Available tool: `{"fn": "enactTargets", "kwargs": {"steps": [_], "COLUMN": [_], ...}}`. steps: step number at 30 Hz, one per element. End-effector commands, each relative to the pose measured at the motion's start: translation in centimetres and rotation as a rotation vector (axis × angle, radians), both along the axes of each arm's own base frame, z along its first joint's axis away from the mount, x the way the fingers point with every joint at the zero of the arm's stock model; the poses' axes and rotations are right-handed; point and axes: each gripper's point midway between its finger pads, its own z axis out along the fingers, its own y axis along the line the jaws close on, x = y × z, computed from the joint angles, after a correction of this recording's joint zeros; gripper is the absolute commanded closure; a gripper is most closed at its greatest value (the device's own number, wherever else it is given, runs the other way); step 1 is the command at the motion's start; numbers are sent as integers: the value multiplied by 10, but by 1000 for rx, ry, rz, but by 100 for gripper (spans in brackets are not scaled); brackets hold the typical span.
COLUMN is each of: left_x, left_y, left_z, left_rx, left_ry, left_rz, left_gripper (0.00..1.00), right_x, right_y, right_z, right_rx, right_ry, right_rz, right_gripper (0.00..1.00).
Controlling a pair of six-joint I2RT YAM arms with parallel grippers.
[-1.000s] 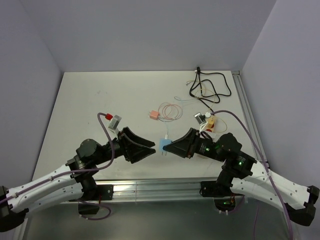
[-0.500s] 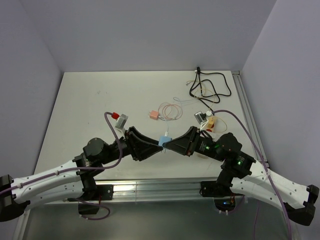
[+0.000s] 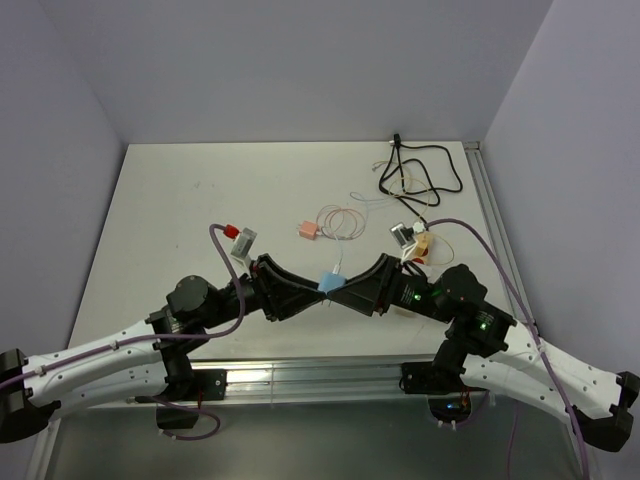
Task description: Insert the plug
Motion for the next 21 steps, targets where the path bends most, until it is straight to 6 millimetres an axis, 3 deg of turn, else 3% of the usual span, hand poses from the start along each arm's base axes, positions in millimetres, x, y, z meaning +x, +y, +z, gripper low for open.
{"fn": "enactTargets", "kwargs": {"steps": [1,3,4,6,7,9,13,18,21], "left_x": [-14,-20,-26,-31,-38,-47,-63,-71,-72], "left_y": [7,10,11,14,16,20,24,25,25], "left_z": [23,23,24,21,22,23,21,21,20], "left_rx": [-40,-11,-3,26,28,29,45,47,52], "left_ry": [-76,-101,-113,-123,-142,-153,-176,-184,-183], "left_rz": [-44,-70,-96,-113,-149,-185,-272,-316,-320], "left_gripper": [100,100,100,100,100,100,99,100,100], "right_x": [-9,-8,-12,-21,-24,-34,-58,-55,-57], "right_y": [-12,-18,-21,-20,-21,-16,-7,2,3], "right_z": [26,13,26,18,23,12,9,1,10], "right_rx": [-33,-137,-137,-206,-219,-268,-276,-334,-313], "right_ry": [-124,-165,-201,-247,-295,-301,-338,-321,-340], "right_rz": [2,-7,1,71,90,178,383,432,443], "right_gripper": [25,19,19,20,20,22,28,33,36]}}
